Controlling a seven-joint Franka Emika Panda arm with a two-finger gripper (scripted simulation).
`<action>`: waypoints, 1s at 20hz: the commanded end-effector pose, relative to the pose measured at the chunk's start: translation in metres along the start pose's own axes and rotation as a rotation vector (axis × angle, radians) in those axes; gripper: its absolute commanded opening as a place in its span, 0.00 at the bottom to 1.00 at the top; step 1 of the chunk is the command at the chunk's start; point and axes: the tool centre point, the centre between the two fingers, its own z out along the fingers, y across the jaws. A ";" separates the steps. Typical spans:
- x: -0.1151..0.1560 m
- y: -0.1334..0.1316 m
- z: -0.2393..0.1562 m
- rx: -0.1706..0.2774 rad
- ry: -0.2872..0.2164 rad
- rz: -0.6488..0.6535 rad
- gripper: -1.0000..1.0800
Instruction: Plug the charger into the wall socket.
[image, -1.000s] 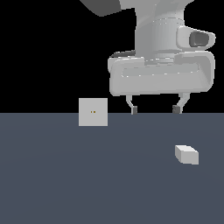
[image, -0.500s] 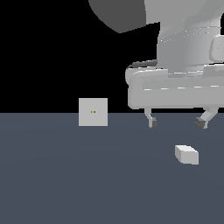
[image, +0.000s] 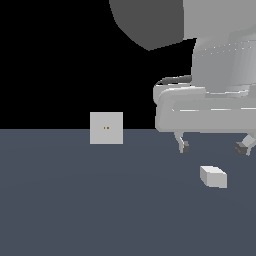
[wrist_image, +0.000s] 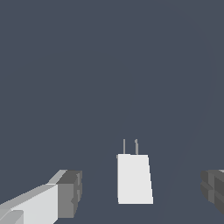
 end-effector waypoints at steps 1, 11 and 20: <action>0.000 0.001 0.001 0.001 0.003 0.001 0.96; -0.009 0.000 0.020 0.000 0.002 0.001 0.96; -0.019 0.001 0.047 0.001 0.003 0.001 0.96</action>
